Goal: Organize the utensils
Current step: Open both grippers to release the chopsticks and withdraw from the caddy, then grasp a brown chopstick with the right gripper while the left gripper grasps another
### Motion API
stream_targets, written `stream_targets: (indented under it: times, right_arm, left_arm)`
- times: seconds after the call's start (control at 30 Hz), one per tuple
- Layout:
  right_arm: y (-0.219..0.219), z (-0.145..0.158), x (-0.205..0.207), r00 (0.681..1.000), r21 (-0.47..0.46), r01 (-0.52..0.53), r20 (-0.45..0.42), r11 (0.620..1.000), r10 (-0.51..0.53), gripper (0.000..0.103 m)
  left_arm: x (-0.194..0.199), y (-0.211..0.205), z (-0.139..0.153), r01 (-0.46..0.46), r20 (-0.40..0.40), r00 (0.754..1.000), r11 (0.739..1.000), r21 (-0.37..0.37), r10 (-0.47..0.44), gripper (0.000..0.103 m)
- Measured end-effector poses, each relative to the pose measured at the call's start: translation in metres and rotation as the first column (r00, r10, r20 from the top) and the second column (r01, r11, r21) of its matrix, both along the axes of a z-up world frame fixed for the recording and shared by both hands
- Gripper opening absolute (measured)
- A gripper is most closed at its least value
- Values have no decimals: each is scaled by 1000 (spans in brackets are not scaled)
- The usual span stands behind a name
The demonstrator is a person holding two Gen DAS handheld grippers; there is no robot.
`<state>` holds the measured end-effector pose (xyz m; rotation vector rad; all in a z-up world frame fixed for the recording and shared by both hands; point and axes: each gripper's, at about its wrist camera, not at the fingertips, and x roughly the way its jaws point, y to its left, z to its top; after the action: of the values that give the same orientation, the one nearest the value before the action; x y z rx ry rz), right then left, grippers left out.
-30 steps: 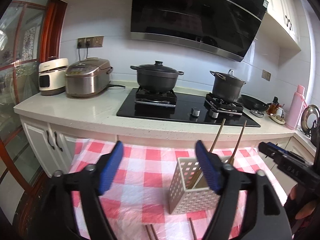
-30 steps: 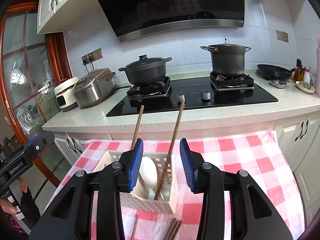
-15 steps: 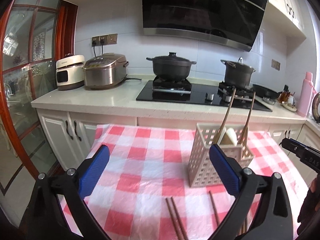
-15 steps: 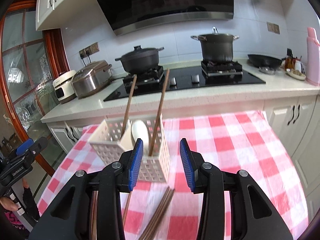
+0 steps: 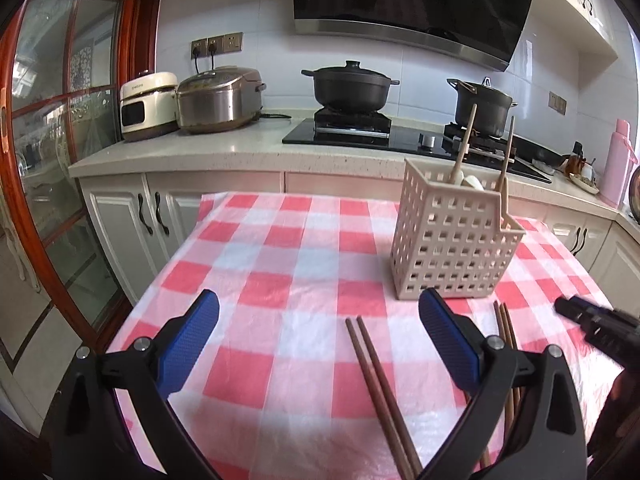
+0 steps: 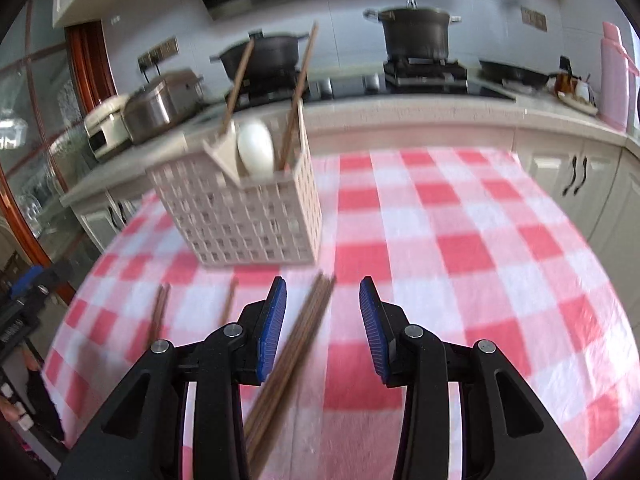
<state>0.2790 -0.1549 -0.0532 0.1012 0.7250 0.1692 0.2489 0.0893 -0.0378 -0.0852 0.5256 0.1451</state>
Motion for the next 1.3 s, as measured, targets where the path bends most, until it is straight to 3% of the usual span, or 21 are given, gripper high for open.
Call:
stream_targets:
  times: [0.3,0.53,0.7,1.3]
  right_arm:
    - [13,-27,-5,996,-35,31,-79,999,-34,26]
    - [18,-34,-2,993,-45,57,-103,997,-61,25]
    - [24,-38,1,989,-54,65,-129,996,-72,25]
    - [35,-48,23,978,-128,75,-186,989,-98,20]
  left_arm:
    - [-13,9,-13,-7,-3,1000,1000,1,7,97]
    - [-18,16,-15,-36,18,999,999,-2,36,97]
    - [-11,11,-23,-25,-29,999,1000,13,26,97]
    - [-6,9,-37,-7,-83,997,1000,6,7,97]
